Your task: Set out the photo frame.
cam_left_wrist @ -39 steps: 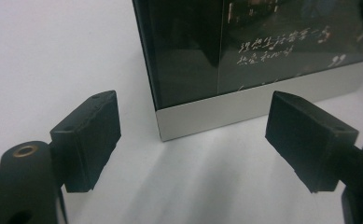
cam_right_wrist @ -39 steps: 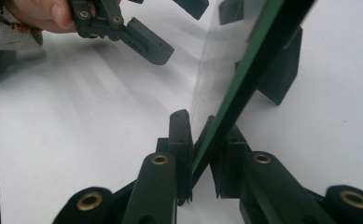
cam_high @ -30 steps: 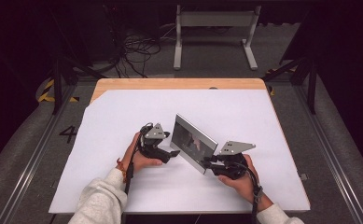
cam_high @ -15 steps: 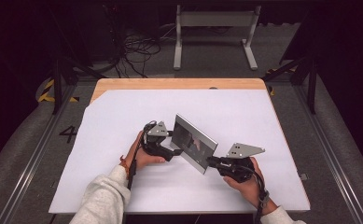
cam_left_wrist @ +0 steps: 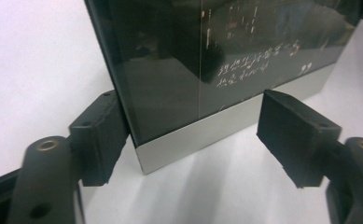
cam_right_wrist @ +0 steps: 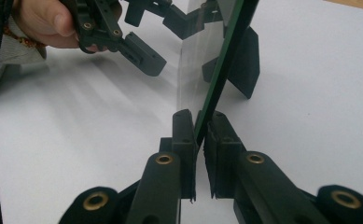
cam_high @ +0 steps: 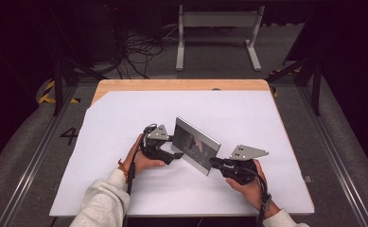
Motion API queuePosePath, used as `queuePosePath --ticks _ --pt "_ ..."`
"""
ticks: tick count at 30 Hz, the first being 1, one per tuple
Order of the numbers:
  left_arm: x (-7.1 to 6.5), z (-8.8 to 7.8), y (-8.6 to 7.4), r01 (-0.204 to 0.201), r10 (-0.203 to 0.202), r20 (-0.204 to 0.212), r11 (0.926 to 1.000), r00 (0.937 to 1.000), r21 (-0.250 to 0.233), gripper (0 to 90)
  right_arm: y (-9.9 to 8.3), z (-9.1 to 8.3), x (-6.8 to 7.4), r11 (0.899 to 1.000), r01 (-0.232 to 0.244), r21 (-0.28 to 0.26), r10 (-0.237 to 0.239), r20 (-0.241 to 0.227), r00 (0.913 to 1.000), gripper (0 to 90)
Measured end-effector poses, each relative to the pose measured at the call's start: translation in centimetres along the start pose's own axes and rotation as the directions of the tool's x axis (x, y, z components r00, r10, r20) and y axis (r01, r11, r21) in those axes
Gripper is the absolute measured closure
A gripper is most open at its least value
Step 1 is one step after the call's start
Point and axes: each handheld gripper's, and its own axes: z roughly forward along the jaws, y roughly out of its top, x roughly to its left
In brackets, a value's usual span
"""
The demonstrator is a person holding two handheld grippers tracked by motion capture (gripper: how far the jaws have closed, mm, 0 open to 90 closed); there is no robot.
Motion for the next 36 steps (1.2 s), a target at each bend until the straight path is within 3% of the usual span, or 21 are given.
queuePosePath --ticks 9,11,15,20,23,36 --pt "0.2 -1.3 -0.6 -0.012 0.012 -0.003 0.9998 0.9999 0.015 43.5 0.2 0.3 -0.3 1.0 0.001 0.001 -0.001 0.01 0.9999 83.5" --pt "0.6 -1.1 -0.6 -0.001 0.001 -0.005 1.0 1.0 0.0 38.2 0.3 0.2 -0.2 1.0 -0.004 0.003 0.004 0.018 0.9998 83.4" --pt "1.4 -0.8 -0.6 0.029 -0.029 0.011 0.9984 0.9995 -0.047 36.5 0.4 0.1 0.0 1.0 0.004 0.01 -0.004 0.022 0.9997 83.6" --pt "1.3 -0.3 -0.5 0.018 -0.017 0.027 0.9987 0.9995 -0.048 35.6 0.5 0.1 -0.1 1.0 0.01 0.022 -0.011 0.032 0.9994 82.4" --pt "0.9 0.0 -0.2 0.017 -0.016 0.031 0.9992 0.9994 -0.036 40.0 0.5 -0.1 0.1 0.999 0.027 0.03 -0.029 0.045 0.9986 83.0" --pt "-0.6 -0.9 -0.6 0.007 -0.006 -0.047 0.9999 0.9989 0.01 52.6 0.4 0.0 -0.2 1.0 0.013 0.02 -0.015 0.064 0.9979 83.1"
